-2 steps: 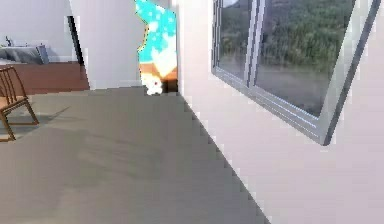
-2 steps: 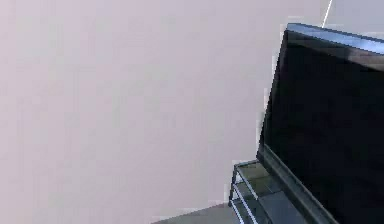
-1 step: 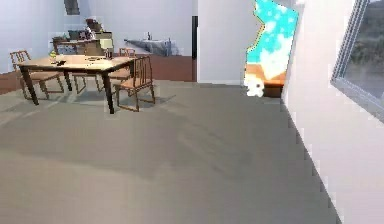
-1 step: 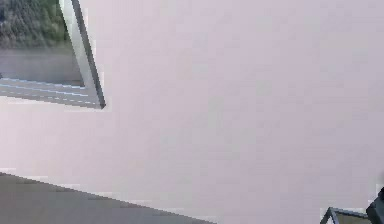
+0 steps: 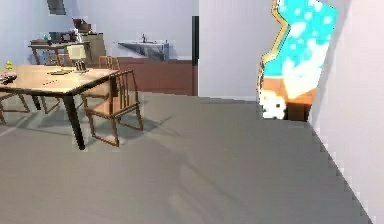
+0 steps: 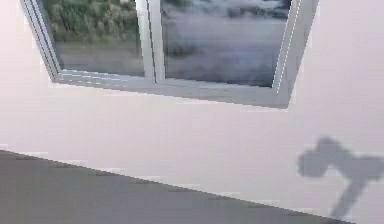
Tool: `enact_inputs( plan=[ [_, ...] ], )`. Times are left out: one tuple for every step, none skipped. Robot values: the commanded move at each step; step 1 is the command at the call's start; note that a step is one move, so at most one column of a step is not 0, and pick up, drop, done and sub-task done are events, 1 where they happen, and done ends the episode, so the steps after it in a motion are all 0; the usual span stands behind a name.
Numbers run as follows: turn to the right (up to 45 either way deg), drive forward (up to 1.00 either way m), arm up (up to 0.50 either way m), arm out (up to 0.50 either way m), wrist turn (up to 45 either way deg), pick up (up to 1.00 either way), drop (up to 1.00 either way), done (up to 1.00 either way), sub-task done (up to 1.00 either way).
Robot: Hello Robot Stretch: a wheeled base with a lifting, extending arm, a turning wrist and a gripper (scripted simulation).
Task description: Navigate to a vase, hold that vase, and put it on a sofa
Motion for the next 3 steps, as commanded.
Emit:
enact_inputs(
  plan=[
    [0.0, 1.00, 0.00, 0.00, 0.0, 0.00, 0.00, 0.00, 0.00],
    [0.0, 1.00, 0.00, 0.00, 0.0, 0.00, 0.00, 0.00, 0.00],
    [0.0, 0.70, 0.00, 0.00, 0.0, 0.00, 0.00, 0.00, 0.00]
  ],
)
